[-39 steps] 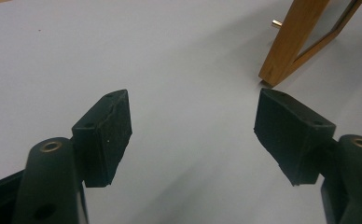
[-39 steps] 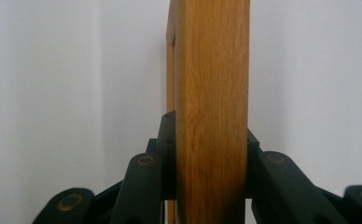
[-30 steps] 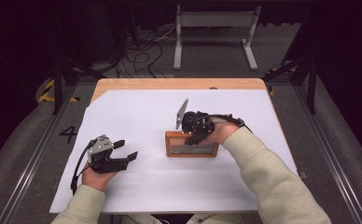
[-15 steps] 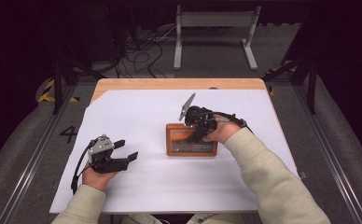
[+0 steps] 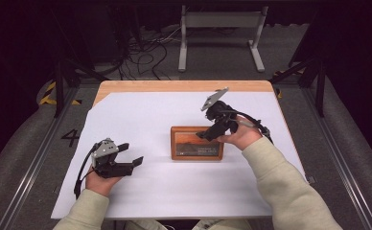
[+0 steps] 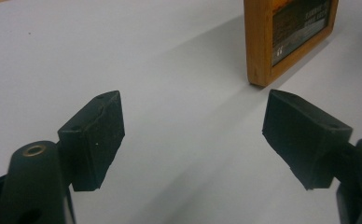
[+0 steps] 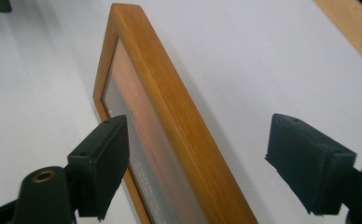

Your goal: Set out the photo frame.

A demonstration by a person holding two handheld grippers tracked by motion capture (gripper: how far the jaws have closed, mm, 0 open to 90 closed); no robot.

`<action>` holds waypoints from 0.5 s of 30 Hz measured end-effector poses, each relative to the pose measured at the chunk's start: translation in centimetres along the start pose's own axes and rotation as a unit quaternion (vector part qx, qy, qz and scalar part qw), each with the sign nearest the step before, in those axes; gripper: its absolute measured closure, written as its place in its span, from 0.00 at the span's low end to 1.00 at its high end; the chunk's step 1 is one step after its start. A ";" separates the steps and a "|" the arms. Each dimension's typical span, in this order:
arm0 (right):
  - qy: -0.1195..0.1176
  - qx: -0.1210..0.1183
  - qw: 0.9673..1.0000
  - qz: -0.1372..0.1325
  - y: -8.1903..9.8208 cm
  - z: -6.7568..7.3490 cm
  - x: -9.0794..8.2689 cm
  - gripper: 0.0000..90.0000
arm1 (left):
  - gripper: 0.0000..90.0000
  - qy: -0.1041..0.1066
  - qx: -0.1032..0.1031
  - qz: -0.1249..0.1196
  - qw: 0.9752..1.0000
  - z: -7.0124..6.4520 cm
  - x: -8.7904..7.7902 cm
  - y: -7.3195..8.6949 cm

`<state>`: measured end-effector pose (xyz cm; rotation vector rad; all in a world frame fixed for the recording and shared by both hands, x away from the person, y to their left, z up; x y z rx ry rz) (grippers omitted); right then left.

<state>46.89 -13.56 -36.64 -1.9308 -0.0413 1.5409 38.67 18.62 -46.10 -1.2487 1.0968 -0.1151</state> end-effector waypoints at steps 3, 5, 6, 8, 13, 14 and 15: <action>0.007 0.015 1.000 -0.018 1.2 -0.3 -1.2 0.21 | 0.20 0.001 0.001 -0.002 1.000 0.0 0.1 -0.1; 0.011 0.022 0.999 -0.029 2.0 -0.5 -2.0 0.21 | 0.18 0.006 0.002 0.001 1.000 -0.1 0.2 -0.2; 0.009 0.024 0.999 -0.033 2.2 -0.5 -2.2 0.21 | 0.18 0.011 0.000 0.003 1.000 -0.3 0.3 -0.2; 0.015 0.019 0.999 -0.036 3.1 -0.7 -2.8 0.21 | 0.16 0.011 0.003 0.005 1.000 -0.3 0.4 -0.3; 0.030 0.046 0.998 -0.035 4.7 -1.1 -4.0 0.15 | 0.12 0.018 0.000 0.010 1.000 -0.3 0.8 -0.4; 0.031 0.049 0.998 -0.037 4.9 -1.2 -4.1 0.14 | 0.11 0.021 0.000 0.014 1.000 -0.2 0.9 -0.4; 0.031 0.049 0.998 -0.037 4.9 -1.2 -4.1 0.14 | 0.11 0.021 0.000 0.014 1.000 -0.2 0.9 -0.4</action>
Point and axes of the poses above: each handheld gripper's, and its own axes: x roughly forward along the jaws, y roughly out of its underside, z roughly to its left, the point moved 4 cm from there along x, roughly forward along the jaws, and after that the axes turned 6 degrees about z, right-handed, at the moved point
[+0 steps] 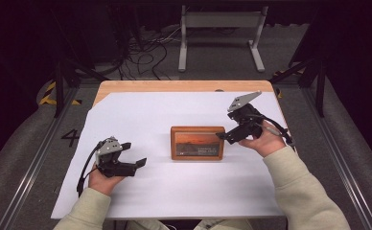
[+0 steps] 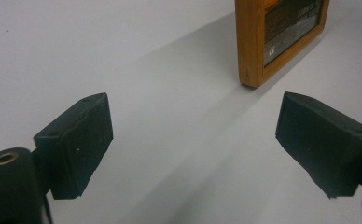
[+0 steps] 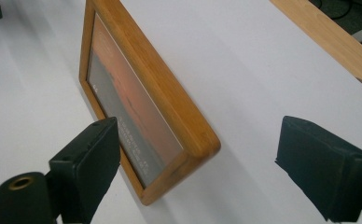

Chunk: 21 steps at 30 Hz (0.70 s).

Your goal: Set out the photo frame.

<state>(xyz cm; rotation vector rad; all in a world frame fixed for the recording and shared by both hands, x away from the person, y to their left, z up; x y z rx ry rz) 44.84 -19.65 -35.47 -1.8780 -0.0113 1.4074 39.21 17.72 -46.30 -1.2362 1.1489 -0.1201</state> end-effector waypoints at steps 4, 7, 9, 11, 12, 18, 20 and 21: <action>-0.001 0.010 1.000 -0.016 1.4 -0.5 -1.1 0.04 | 0.08 0.003 0.001 0.003 1.000 0.0 0.2 -0.2; -0.008 0.015 1.000 -0.025 1.9 -0.5 -1.4 0.03 | 0.06 0.004 0.002 0.003 1.000 -0.1 0.2 -0.4; -0.010 0.027 0.999 -0.037 2.5 -0.5 -1.6 0.01 | 0.05 0.009 -0.001 -0.005 1.000 -0.2 0.2 -0.5; -0.008 0.029 0.998 -0.049 3.0 -0.5 -1.8 0.00 | 0.03 0.012 0.002 -0.010 1.000 -0.2 0.1 -0.7; -0.008 0.030 0.998 -0.056 3.2 -0.5 -1.8 0.00 | 0.02 0.014 -0.001 -0.015 1.000 -0.3 0.0 -0.8; 0.000 0.036 0.994 -0.100 4.8 -0.4 -1.7 0.00 | 0.00 0.024 0.004 -0.023 0.999 -0.5 -0.3 -0.8; 0.001 0.041 0.994 -0.104 5.6 -0.4 -1.4 0.00 | 0.00 0.022 0.006 -0.025 0.999 -0.6 -0.6 -0.6; 0.001 0.042 0.993 -0.106 6.0 -0.4 -1.2 0.00 | 0.00 0.018 0.009 -0.029 0.999 -0.5 -0.8 -0.5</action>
Point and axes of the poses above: each handheld gripper's, and its own axes: x roughly forward along the jaws, y roughly out of its underside, z roughly to its left, the point moved 4 cm from there along x, roughly forward along the jaws, and after that the axes turned 6 degrees about z, right-handed, at the moved point
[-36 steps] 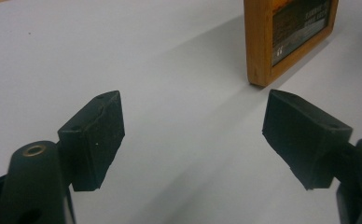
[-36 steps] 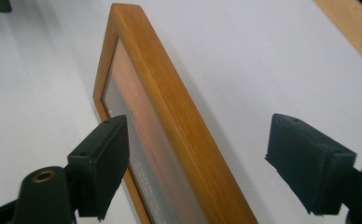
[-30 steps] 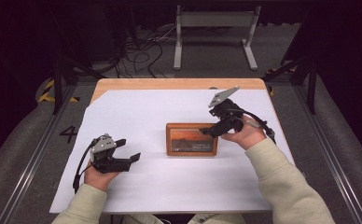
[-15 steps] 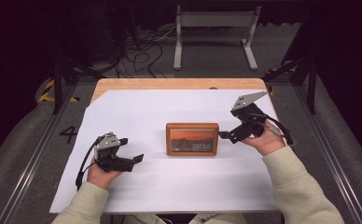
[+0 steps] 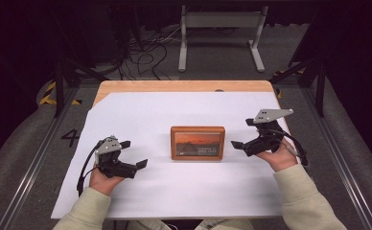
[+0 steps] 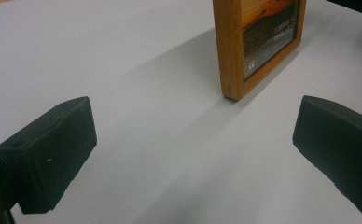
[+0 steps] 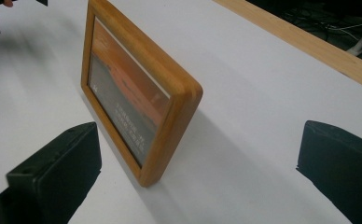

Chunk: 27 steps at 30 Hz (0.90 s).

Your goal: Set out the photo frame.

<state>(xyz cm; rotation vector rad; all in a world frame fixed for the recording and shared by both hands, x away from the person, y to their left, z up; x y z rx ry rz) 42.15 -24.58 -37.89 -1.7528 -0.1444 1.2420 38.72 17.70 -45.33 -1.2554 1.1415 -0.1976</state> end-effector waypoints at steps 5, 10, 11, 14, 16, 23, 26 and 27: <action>0.003 0.010 1.000 -0.019 1.4 0.1 0.0 0.00 | 0.00 -0.013 0.001 -0.016 1.000 0.0 -0.5 0.1; -0.002 0.030 0.999 -0.045 3.2 0.4 0.0 0.00 | 0.01 -0.012 0.003 -0.020 1.000 -0.2 -0.7 0.1; 0.000 0.031 0.999 -0.044 3.5 0.5 0.0 0.00 | 0.01 -0.014 0.005 -0.022 1.000 -0.2 -0.7 0.0; -0.002 0.038 0.998 -0.043 4.2 0.5 0.1 0.00 | 0.01 -0.007 0.007 -0.027 1.000 -0.5 -0.9 0.1; -0.001 0.039 0.998 -0.046 4.7 0.7 0.2 0.00 | 0.01 -0.004 0.007 -0.031 0.999 -0.6 -1.1 0.2; 0.011 0.046 0.997 -0.064 6.9 0.8 0.4 0.00 | 0.01 0.001 0.004 -0.031 1.000 -0.6 -1.4 0.7; 0.012 0.056 0.995 -0.079 7.7 0.8 0.6 0.00 | 0.02 -0.002 0.004 -0.031 0.999 -0.5 -1.2 0.8; 0.013 0.057 0.995 -0.081 7.9 0.8 0.8 0.00 | 0.02 -0.002 0.004 -0.031 0.999 -0.5 -1.2 0.8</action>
Point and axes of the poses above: each handheld gripper's, and its own axes: x roughly forward along the jaws, y roughly out of its underside, z roughly to its left, the point moved 4 cm from there along x, roughly forward along the jaws, and after that the axes turned 6 degrees about z, right-handed, at the moved point
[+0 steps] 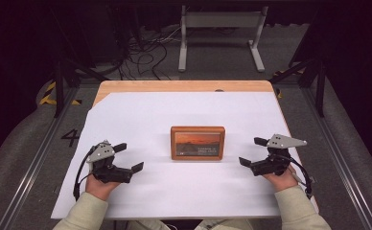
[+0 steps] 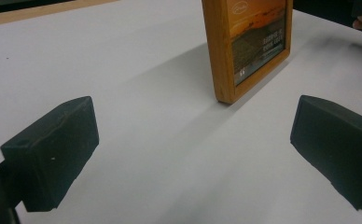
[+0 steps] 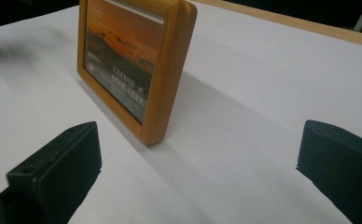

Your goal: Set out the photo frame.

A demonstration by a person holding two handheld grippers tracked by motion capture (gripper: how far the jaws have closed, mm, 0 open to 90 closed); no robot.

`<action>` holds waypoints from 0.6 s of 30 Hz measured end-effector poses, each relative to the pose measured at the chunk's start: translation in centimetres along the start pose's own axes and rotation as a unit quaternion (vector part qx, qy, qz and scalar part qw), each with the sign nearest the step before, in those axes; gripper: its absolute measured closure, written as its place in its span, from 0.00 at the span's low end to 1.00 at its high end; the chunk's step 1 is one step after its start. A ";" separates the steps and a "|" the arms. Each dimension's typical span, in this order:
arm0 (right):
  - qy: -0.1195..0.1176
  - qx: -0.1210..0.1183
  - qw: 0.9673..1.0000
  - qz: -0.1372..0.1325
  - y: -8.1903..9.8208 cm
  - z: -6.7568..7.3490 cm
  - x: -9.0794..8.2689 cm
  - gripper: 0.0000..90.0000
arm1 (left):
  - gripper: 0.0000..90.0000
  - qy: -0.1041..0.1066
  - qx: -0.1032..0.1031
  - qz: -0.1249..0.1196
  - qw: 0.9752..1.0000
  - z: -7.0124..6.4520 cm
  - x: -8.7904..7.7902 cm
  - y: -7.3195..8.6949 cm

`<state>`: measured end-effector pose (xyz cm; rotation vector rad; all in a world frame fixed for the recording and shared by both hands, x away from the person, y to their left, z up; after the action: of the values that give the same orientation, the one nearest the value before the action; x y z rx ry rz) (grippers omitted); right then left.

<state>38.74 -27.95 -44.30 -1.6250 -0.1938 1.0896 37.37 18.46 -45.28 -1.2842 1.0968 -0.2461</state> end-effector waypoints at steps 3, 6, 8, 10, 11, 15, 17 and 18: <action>0.005 0.008 1.000 0.000 0.7 -0.3 0.6 0.00 | 0.02 -0.003 -0.003 0.004 1.000 0.1 0.4 0.3; 0.006 0.022 1.000 0.002 1.5 -0.6 1.2 0.00 | 0.02 -0.007 -0.001 0.011 1.000 0.2 0.6 0.5; 0.009 0.033 0.999 0.013 1.8 -0.7 1.6 0.00 | 0.01 -0.008 -0.002 0.011 1.000 0.2 0.7 0.5; 0.019 0.030 0.999 0.002 1.7 -0.7 1.5 0.00 | 0.01 -0.009 -0.002 0.008 1.000 0.3 0.6 0.5; 0.022 0.030 0.999 -0.001 1.6 -0.7 1.5 0.00 | 0.01 -0.008 -0.004 0.007 1.000 0.3 0.6 0.5; 0.024 0.022 0.999 0.000 1.6 -0.4 1.7 0.00 | 0.01 -0.009 -0.005 0.007 1.000 0.4 0.6 0.5; 0.023 0.025 0.999 -0.002 1.6 -0.5 1.7 0.00 | 0.01 -0.010 -0.005 0.006 1.000 0.3 0.6 0.5; 0.024 0.026 0.999 -0.002 1.6 -0.5 1.7 0.00 | 0.01 -0.010 -0.005 0.006 1.000 0.3 0.6 0.5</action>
<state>39.41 -27.82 -46.59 -1.6014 -0.1350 1.0441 37.72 18.46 -46.07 -1.2851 1.0904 -0.2189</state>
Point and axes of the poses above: each handheld gripper's, and its own axes: x roughly forward along the jaws, y roughly out of its underside, z roughly to its left, the point moved 4 cm from there along x, roughly forward along the jaws, and after that the axes turned 6 degrees about z, right-handed, at the moved point
